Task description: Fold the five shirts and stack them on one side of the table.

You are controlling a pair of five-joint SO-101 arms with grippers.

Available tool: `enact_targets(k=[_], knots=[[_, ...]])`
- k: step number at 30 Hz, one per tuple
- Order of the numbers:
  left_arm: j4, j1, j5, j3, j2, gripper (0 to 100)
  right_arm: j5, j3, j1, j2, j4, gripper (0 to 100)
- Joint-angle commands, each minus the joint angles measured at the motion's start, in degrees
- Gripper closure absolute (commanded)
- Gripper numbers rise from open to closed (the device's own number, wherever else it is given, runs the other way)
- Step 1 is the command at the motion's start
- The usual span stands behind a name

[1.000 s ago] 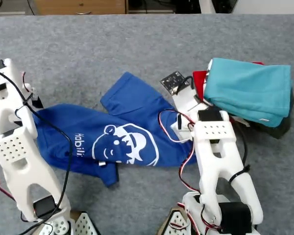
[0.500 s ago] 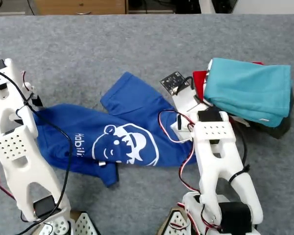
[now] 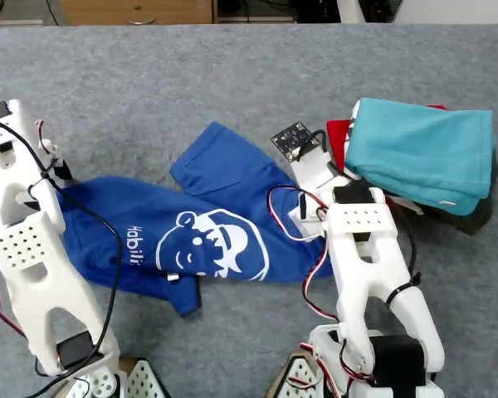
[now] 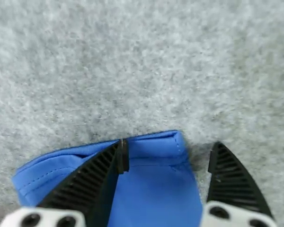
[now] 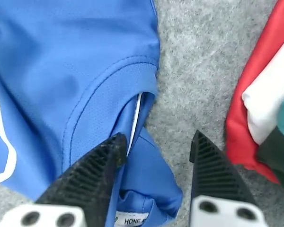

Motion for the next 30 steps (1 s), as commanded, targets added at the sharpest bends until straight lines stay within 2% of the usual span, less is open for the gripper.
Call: enact_targets(k=[1, 4, 9, 14, 18, 25, 28, 30], knots=[[0.3, 0.4, 0.5, -1.8, 2.2, 73, -0.6, 0.0, -0.7, 0.0, -1.0, 76.8], [0.3, 0.1, 0.5, -2.0, 4.5, 74, -0.6, 0.0, -0.7, 0.0, -1.0, 76.8], [0.3, -0.9, -0.3, -2.4, 5.1, 86, -0.6, 0.0, -0.5, 0.2, -1.0, 76.8], [0.4, -1.1, -6.9, -5.6, 5.1, 99, -0.6, 0.0, -0.4, 0.3, -1.0, 76.8], [0.8, -1.3, -10.1, -8.4, 5.0, 98, -0.6, -0.1, -0.4, 0.0, -1.0, 76.8], [0.9, -1.1, -22.9, -6.1, -5.3, 98, -1.1, -7.0, 3.3, -5.5, 3.3, 76.8], [0.9, -0.5, -30.8, 1.0, -12.1, 98, -1.1, -13.0, 3.0, -7.6, 4.0, 76.8], [0.9, 0.1, -35.8, 7.7, -16.7, 98, -0.8, -17.0, 0.2, -7.2, 4.0, 76.7]])
